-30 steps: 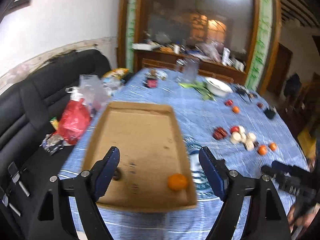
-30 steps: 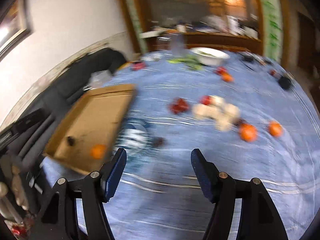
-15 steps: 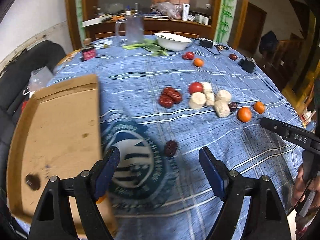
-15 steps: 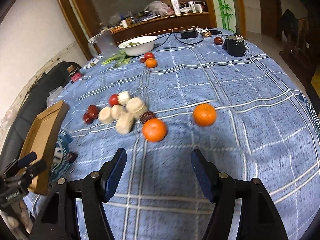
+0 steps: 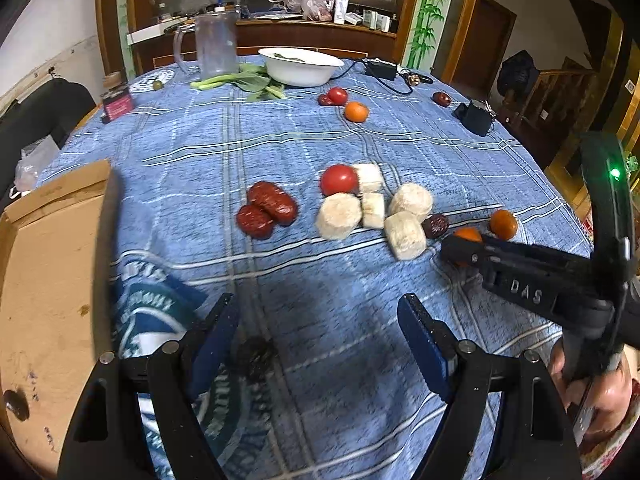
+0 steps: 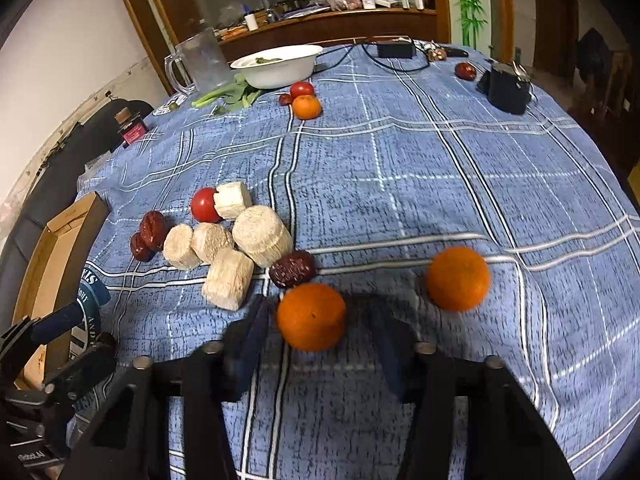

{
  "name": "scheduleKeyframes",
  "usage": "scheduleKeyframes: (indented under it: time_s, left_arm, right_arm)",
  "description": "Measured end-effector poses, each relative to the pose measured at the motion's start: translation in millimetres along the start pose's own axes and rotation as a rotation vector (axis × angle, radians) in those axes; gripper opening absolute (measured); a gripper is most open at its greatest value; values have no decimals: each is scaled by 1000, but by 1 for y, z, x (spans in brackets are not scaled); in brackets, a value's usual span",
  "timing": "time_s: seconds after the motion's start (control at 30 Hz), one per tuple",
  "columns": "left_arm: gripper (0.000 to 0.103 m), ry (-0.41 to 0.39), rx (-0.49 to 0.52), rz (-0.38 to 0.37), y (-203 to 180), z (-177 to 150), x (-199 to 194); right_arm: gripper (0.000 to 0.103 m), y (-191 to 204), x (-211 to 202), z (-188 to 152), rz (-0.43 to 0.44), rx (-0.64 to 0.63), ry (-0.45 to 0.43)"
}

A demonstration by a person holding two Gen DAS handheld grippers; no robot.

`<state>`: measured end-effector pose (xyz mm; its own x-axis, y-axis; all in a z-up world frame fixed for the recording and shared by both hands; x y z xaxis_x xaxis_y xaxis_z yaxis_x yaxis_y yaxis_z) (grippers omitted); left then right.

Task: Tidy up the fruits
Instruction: 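Grasp an orange with the right tool while the left tool grasps a white yam chunk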

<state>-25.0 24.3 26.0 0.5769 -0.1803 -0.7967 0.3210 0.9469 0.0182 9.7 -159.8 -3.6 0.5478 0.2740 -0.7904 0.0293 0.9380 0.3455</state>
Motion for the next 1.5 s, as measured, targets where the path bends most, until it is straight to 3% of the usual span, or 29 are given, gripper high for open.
scheduleKeyframes:
  time_s: [0.27,0.4,0.53,0.6,0.63,0.9,1.2,1.5]
  left_arm:
    - [55,25,50,-98,-33,27,39]
    - [55,45,41,-127,-41,34,60]
    - [55,26,55,-107,-45,41,66]
    - [45,18,66,-90,-47,43,68]
    - [29,13,80,-72,-47,43,69]
    - [29,-18,57,-86,-36,32,45]
    - [30,-89,-35,-74,11,2,-18]
    - [30,-133,-240,71,132,-60,-84]
  right_arm:
    - [35,-19,-10,-2,38,60,-9]
    - [36,-30,-15,-5,57,85,-9]
    - [36,-32,-19,-7,68,95,-10]
    - [36,-30,-19,-8,59,87,-16]
    - [36,-30,-19,-9,56,85,-17]
    - [35,-25,-27,-14,50,81,-25]
    - [36,19,-55,-26,67,2,-57]
    - [36,119,-69,-51,159,-149,-36]
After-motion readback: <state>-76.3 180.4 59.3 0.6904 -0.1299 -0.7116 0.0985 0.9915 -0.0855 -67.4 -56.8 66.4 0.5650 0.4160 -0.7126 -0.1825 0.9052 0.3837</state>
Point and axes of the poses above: each gripper's, at about its wrist camera, not at the fingertips, and x roughly the way its jaws point, y to its left, z to its top, the point moved 2 cm from there along x, roughly the way its jaws point, and after that the axes turned 12 degrees about x, right-handed, at the moved point
